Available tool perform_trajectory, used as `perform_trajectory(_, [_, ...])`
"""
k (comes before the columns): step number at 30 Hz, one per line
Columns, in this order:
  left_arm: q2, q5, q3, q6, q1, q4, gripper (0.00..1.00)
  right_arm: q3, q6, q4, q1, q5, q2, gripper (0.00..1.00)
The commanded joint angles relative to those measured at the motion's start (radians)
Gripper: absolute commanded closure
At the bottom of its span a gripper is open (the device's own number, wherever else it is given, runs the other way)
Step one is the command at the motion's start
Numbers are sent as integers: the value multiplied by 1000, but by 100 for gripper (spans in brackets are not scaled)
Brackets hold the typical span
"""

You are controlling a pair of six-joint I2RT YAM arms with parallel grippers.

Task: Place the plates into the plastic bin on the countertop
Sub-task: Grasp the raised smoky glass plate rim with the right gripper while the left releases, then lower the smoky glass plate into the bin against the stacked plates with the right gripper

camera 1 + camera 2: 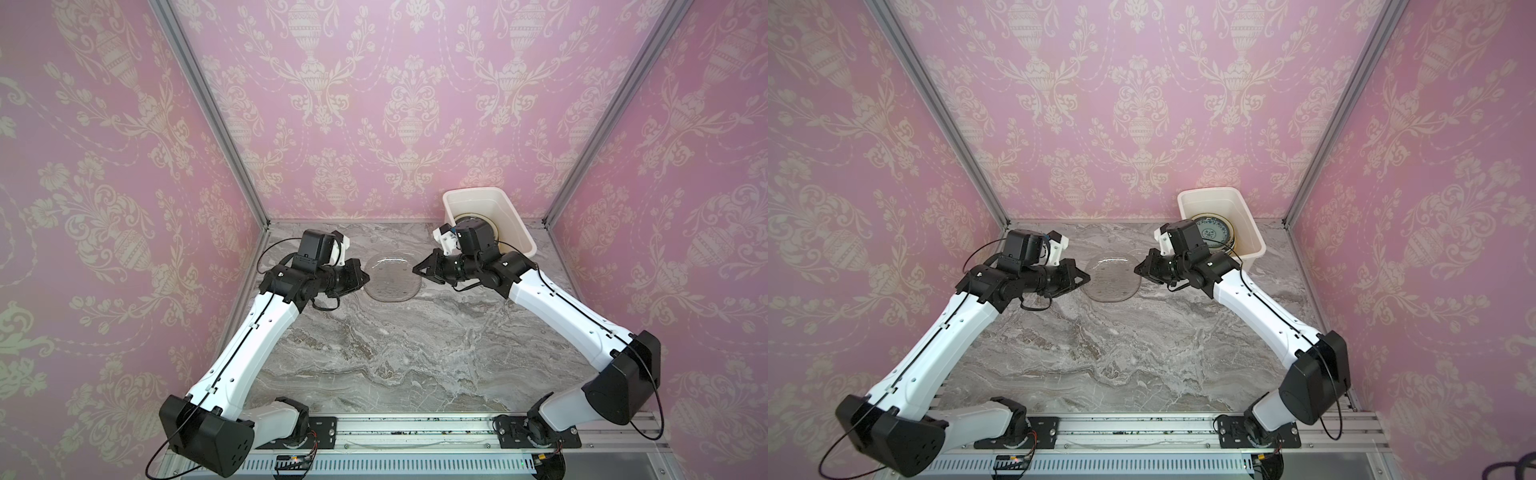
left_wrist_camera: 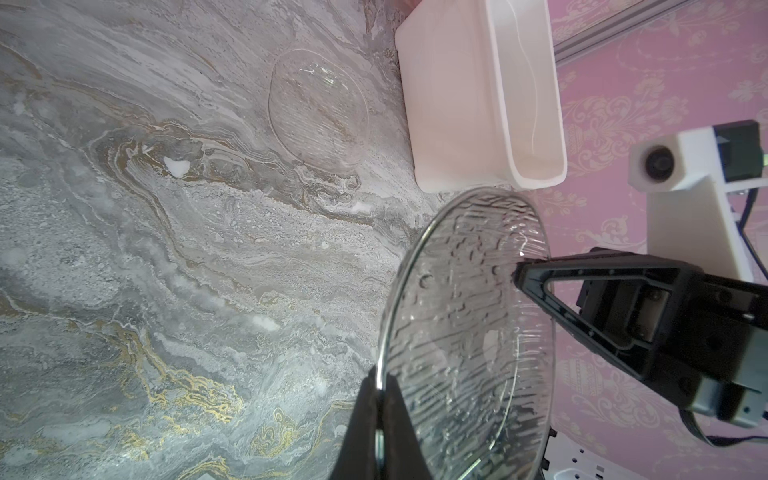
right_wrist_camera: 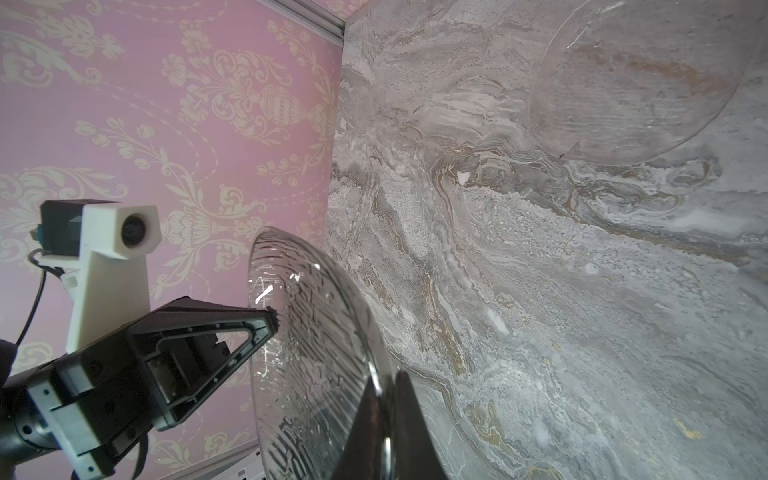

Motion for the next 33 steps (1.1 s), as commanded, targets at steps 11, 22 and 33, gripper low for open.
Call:
perform_trajectory(11, [-37,-19,39,-1,-11,91,51,66,31,-51,-21,36,-14,100])
perform_trajectory(22, [-147,12,-27,4,-11,341,16,130,155,-29,-183,55,-17,100])
perform_trajectory(33, [-94,90,18,69,-14,373,13,53,415,65,-409,330,-63,100])
